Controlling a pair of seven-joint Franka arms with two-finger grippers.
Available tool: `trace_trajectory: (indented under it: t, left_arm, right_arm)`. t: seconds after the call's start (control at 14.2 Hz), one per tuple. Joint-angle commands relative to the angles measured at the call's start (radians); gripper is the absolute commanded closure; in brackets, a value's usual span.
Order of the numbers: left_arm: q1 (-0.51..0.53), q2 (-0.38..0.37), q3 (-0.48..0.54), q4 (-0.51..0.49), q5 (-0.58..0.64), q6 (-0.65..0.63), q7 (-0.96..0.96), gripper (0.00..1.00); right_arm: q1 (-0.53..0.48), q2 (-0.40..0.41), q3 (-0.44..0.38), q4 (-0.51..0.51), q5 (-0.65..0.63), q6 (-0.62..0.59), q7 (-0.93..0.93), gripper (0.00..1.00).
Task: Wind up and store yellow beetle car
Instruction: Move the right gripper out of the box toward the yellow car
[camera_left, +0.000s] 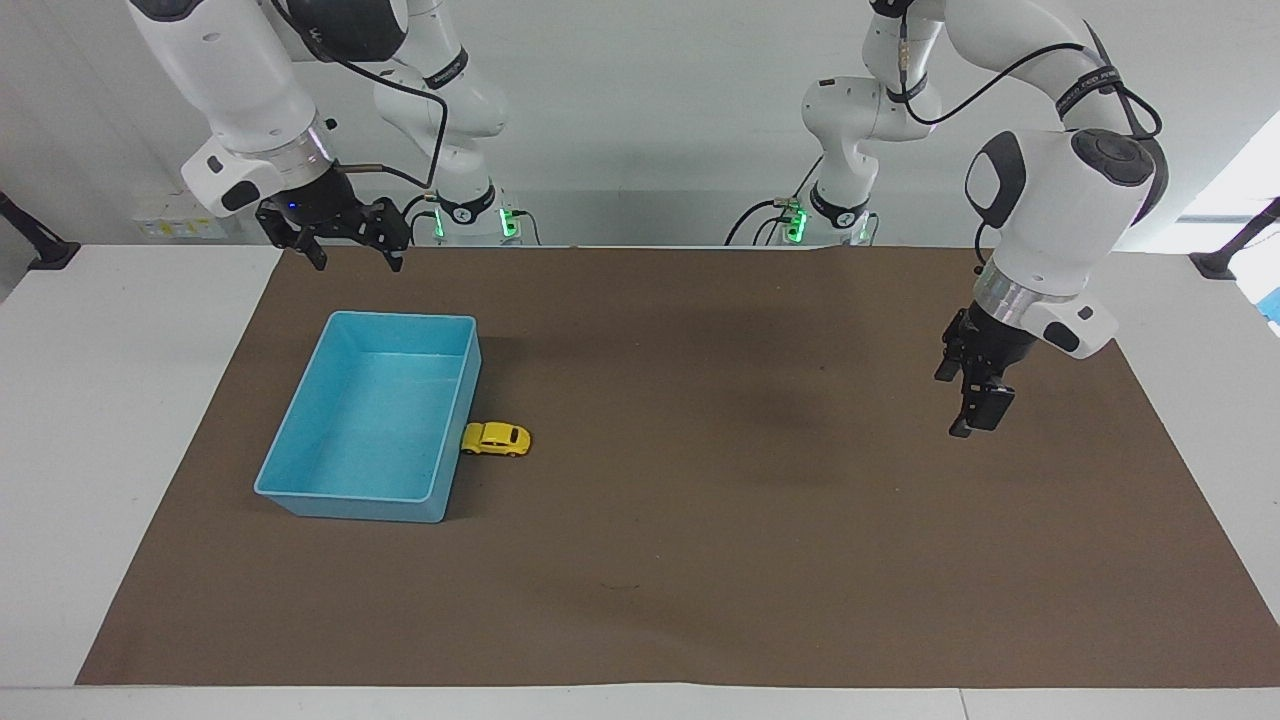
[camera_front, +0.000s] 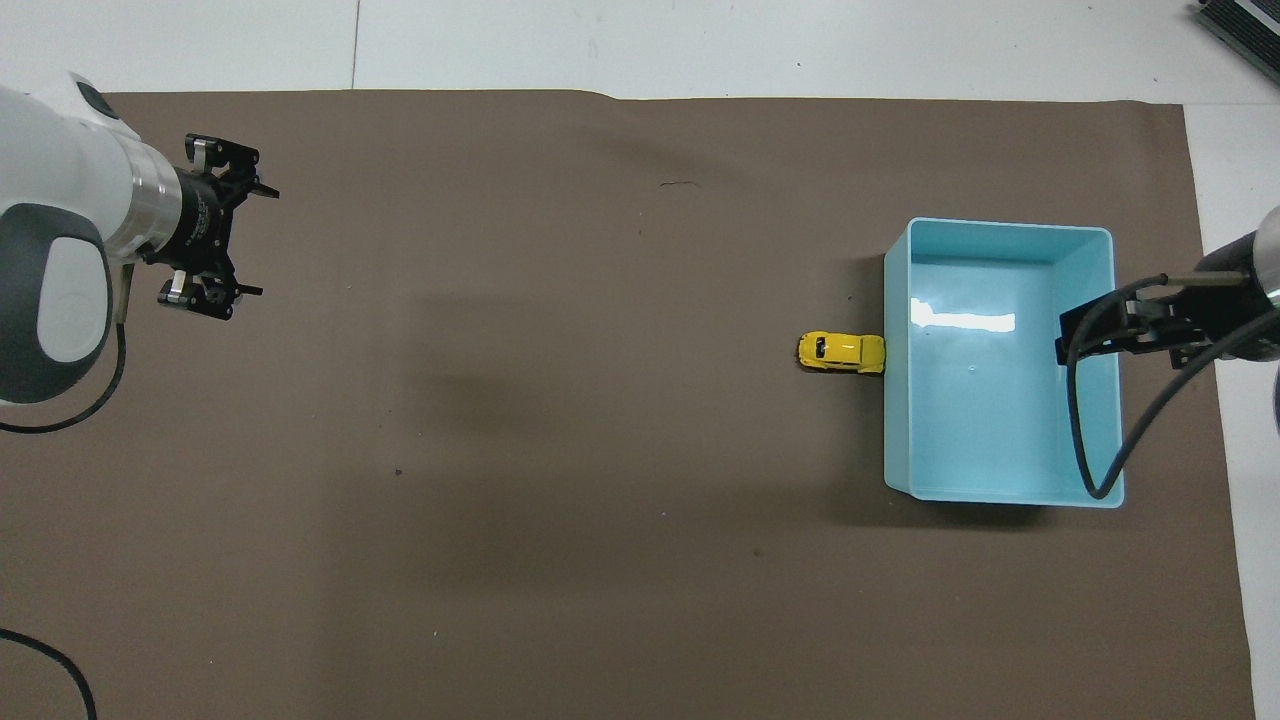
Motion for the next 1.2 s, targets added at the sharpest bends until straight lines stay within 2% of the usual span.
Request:
trace_trajectory:
  t: [0.0, 0.28, 0.84, 1.13]
  left_arm:
    - [0.011, -0.03, 0.002, 0.012, -0.002, -0.057, 0.102, 0.0]
    - [0.029, -0.054, -0.001, 0.012, -0.004, -0.08, 0.251, 0.0]
    - [0.035, -0.099, -0.001, 0.011, -0.004, -0.167, 0.66, 0.0]
    - [0.058, -0.122, -0.001, -0.001, -0.005, -0.221, 0.919, 0.0]
  right_arm:
    - [-0.008, -0.011, -0.001, -0.003, 0.001, -0.009, -0.019, 0.0]
    - [-0.001, -0.011, -0.001, -0.007, -0.002, 0.025, 0.081, 0.0]
    - [0.015, -0.027, 0.009, -0.046, -0.004, 0.074, 0.578, 0.0]
    - [0.019, -0.021, 0.015, -0.064, 0.001, 0.105, 0.91, 0.0]
